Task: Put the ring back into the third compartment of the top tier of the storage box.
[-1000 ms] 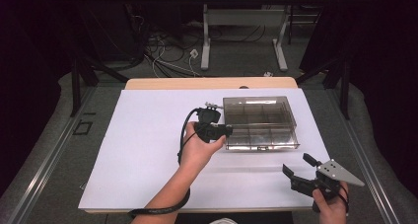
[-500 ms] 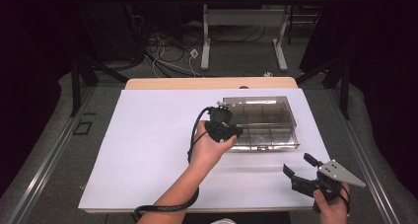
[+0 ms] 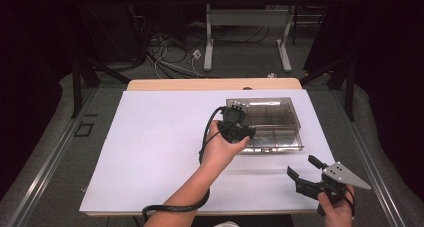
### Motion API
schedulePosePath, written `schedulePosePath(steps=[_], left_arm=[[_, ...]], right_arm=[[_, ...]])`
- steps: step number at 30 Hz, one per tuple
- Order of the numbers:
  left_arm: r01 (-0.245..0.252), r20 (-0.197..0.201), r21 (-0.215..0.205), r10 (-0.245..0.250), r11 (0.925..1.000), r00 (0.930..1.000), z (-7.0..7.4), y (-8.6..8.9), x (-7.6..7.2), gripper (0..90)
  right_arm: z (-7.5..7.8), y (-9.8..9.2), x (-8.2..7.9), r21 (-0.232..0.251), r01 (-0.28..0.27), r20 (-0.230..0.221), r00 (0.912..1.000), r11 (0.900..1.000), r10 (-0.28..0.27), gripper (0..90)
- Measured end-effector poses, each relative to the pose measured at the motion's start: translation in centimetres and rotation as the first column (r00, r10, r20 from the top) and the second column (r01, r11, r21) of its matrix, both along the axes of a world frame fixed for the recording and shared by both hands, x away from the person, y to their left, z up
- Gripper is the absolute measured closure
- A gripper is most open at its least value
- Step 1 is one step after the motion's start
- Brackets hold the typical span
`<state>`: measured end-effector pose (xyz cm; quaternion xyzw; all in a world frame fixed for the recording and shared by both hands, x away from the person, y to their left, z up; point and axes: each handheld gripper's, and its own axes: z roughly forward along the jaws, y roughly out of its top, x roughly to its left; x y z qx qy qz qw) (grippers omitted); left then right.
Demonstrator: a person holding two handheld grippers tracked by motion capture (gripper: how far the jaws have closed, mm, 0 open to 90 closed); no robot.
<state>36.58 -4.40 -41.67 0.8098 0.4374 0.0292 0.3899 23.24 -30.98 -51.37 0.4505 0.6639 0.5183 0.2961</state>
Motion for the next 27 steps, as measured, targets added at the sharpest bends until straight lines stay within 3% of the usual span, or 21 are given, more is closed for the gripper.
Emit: schedulePosePath(steps=[8, 10, 15, 27], left_arm=[[0.020, 0.004, -0.003, -0.020, 0.9998, 0.9998, 0.2, -1.8, 0.1, 70.0], [0.031, 0.005, -0.001, -0.031, 0.9995, 0.9995, 0.3, -2.2, 0.1, 70.0], [0.039, 0.003, -0.004, -0.039, 0.9992, 0.9992, 0.1, -2.9, 0.3, 70.0], [0.072, 0.008, 0.004, -0.072, 0.9974, 0.9974, -0.1, -4.6, 0.5, 69.9]], right_arm=[[0.0, 0.0, 0.0, 0.000, 0.002, 0.000, 1.0000, 1.000, -0.002, 15.0], [0.1, -0.1, -0.1, -0.009, -0.004, -0.026, 0.9996, 1.000, 0.004, 15.0], [0.0, 0.0, 0.0, 0.003, 0.003, 0.005, 1.0000, 1.000, -0.003, 15.0], [0.0, -0.1, 0.0, -0.002, -0.002, -0.005, 1.0000, 1.000, 0.002, 15.0]])
